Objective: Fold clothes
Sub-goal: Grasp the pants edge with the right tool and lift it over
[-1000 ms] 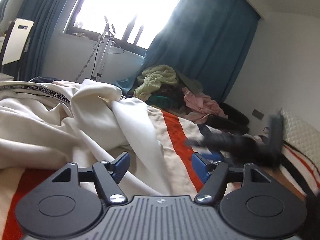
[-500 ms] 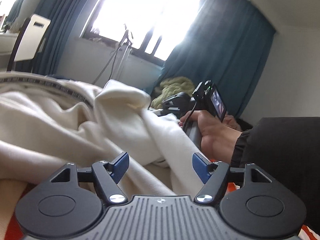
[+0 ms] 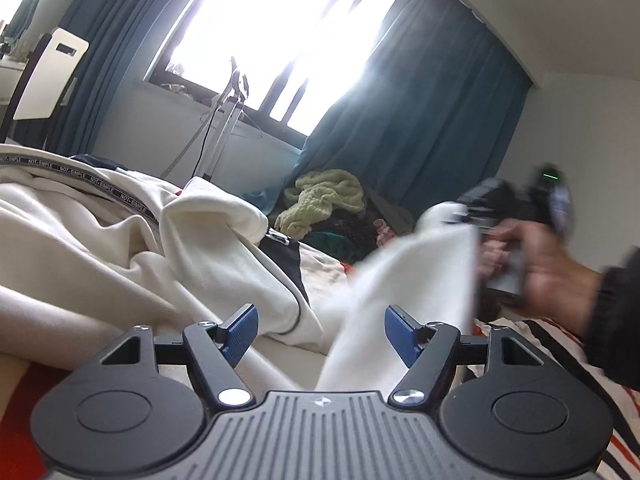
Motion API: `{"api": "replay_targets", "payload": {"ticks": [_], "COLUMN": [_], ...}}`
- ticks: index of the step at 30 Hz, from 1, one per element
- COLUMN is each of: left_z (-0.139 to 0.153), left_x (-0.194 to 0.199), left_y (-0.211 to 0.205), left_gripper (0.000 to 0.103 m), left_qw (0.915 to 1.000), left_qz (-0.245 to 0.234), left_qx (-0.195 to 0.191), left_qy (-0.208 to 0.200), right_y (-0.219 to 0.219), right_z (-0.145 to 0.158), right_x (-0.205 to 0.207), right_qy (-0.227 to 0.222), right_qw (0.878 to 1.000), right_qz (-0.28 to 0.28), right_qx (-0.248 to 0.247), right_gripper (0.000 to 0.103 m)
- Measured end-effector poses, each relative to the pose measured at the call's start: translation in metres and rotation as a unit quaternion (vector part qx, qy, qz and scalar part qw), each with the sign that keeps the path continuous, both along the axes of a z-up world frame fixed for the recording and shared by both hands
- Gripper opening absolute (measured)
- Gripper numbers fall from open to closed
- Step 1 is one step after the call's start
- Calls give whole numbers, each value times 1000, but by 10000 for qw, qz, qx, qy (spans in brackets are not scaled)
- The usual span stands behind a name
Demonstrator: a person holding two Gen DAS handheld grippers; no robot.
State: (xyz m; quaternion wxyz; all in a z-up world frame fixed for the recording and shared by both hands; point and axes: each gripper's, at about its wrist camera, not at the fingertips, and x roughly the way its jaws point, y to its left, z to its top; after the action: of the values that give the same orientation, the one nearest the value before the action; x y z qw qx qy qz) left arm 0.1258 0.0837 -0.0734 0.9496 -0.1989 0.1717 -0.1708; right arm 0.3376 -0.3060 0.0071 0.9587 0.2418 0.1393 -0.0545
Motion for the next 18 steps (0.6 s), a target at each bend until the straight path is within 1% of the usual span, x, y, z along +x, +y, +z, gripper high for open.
{"api": "replay_targets", "payload": {"ticks": [2,4,6,7,9,11,13,14,16,18], "left_z": [2,4,8,8,9,10,11,11,12,13], "left_x": [-7,-13,-21,-25,-34,-42,-50,-53,-59,-60], "left_y": [-9,-18,-28,-32,-40,-48,-56,-57,-56,-54], "left_gripper": [75,74,75,75,75,75,75,75,75,75], "left_qw": [9996,9983,9966,9959,9943,9926,9905,9904,9914,9923], "left_qz": [-110,-221,-367,-386,-410,-433,-456,-453,-401,-278], "left_qx": [244,502,732,816,976,1135,1295,1299,1239,1169], "left_qy": [98,191,120,107,90,72,55,90,160,291], "right_y": [-37,-73,-104,-117,-139,-154,-159,-160,-162,-160], "right_z": [9,8,-1,-11,-37,-68,-96,-109,-130,-144], "right_x": [-38,-74,-108,-125,-156,-185,-208,-219,-237,-247], "right_qy": [-79,-39,201,370,768,1040,1270,1383,1577,1693], "right_qw": [9996,9987,9970,9956,9918,9877,9816,9774,9656,9509], "right_qz": [-258,-497,-708,-810,-1014,-1102,-1102,-1094,-1071,-999], "right_qx": [-38,-82,-257,-294,-124,376,901,1163,1769,2392], "right_gripper": [6,6,6,6,6,6,6,6,8,9]}}
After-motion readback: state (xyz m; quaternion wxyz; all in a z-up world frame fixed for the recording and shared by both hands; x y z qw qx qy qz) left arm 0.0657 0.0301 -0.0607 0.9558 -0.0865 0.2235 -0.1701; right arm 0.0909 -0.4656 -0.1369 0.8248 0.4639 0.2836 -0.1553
